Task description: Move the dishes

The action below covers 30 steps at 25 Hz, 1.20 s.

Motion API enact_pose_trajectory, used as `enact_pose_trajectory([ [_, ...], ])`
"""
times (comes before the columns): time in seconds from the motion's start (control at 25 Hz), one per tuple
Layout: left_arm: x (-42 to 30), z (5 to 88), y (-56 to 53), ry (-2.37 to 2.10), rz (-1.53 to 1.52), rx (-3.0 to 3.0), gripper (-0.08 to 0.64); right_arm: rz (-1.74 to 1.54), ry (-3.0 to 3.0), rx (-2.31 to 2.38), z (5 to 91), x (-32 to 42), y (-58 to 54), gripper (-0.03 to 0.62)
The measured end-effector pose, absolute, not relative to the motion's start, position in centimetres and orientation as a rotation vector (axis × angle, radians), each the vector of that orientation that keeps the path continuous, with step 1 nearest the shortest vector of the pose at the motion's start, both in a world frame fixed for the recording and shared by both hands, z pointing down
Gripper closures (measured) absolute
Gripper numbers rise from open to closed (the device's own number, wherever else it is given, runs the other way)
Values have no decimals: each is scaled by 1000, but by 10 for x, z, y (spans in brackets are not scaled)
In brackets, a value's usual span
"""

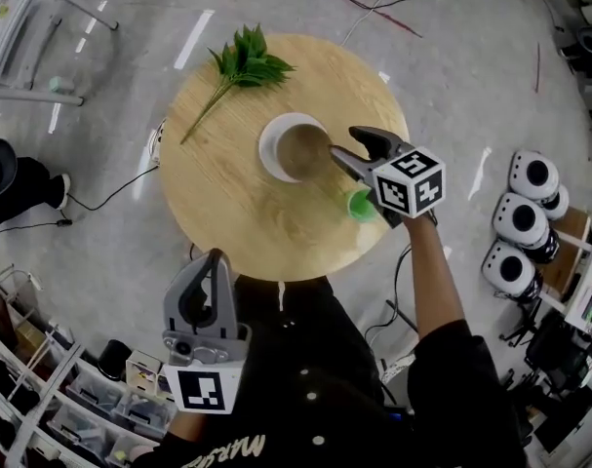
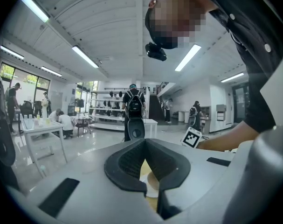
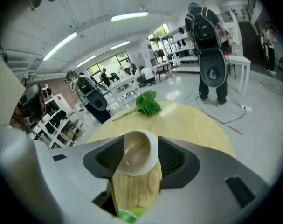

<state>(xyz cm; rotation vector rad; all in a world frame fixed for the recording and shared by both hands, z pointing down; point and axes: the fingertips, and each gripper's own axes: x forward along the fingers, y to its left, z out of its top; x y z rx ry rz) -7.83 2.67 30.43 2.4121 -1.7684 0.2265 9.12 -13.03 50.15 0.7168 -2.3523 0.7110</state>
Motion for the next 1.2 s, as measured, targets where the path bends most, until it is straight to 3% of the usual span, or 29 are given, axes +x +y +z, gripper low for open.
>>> enact_pose_trajectory([
  [0.36, -94, 315, 32, -1810, 269, 2361, 549, 800, -2062, 602, 568, 67, -134, 431],
  [0.56, -97, 318, 32, -1818, 279, 2350, 549, 840, -1996, 590, 584, 66, -133, 436],
  [0.6, -98, 319, 32, -1819, 282, 2347, 549, 841, -1989, 596, 586, 66, -134, 459],
  [0.68, -99, 321, 31, -1822, 284, 2343, 549, 836, -1975, 611, 588, 67, -136, 566],
  [1.2, -98, 300, 36, -1849, 260, 2369, 549, 720, -2073, 560, 499, 49, -82, 581],
])
